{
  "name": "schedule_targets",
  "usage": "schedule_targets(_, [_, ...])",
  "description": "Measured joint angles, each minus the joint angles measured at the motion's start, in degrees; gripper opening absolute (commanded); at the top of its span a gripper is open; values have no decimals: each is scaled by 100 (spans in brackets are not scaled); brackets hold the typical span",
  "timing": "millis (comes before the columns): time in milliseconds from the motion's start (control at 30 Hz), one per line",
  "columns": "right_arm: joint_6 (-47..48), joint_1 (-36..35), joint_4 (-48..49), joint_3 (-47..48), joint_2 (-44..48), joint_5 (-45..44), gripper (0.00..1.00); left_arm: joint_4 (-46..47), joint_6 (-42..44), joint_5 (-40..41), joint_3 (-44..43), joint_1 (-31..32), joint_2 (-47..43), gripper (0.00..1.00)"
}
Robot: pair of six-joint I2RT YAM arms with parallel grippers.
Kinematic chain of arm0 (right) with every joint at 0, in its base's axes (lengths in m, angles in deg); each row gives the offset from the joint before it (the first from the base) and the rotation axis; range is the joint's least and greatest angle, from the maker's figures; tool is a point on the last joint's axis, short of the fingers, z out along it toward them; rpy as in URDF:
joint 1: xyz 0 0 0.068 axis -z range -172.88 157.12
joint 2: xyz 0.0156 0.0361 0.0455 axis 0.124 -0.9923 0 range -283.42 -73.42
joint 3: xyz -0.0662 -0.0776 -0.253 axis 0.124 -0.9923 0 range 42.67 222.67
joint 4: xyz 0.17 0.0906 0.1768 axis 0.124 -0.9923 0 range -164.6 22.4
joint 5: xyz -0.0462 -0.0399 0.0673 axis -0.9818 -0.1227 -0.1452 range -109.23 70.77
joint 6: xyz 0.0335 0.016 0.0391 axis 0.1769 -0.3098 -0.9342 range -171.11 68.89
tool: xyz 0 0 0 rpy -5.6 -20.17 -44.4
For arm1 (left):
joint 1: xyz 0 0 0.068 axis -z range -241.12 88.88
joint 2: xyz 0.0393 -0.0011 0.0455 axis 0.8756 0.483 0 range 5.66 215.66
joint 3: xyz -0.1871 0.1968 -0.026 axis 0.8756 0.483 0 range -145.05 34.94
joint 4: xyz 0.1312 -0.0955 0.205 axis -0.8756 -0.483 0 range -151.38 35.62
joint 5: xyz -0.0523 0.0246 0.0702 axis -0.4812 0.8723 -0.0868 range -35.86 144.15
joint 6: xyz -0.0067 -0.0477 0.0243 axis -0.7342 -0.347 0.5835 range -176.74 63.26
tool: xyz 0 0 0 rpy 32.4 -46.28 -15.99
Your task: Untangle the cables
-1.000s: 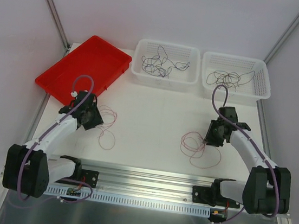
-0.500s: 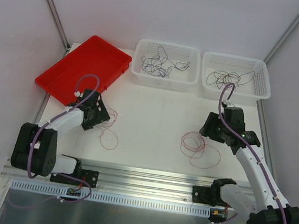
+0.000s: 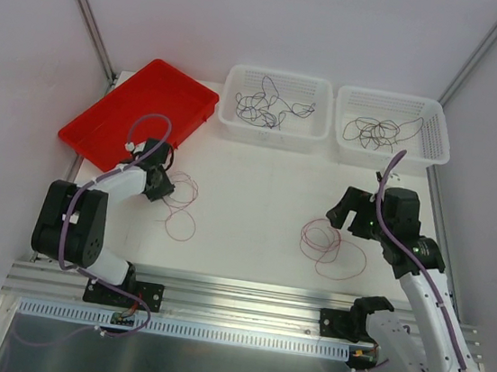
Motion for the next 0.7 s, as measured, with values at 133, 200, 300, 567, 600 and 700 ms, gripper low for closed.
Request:
schedule_targets(133, [13, 0, -7, 0, 22, 2, 93, 114, -22, -15, -42, 0, 118, 0])
schedule_targets(200, [22, 0, -9, 0, 31, 0, 93, 168, -17, -35, -66, 2, 155, 0])
schedule_targets(300, [31, 0, -11, -4, 68, 0, 94, 188, -13, -70, -68, 7, 160, 0])
schedule_targets(567, [46, -4, -127, -4, 181, -11, 94, -229, 17, -435, -68, 243, -181, 0])
schedule_targets(600, [46, -4, -140, -7, 188, -15, 94, -343, 26, -487, -85, 273, -330, 0])
schedule_targets(700, [46, -4, -192, -7, 212, -26, 94, -778, 109, -570, -450, 275, -776, 0])
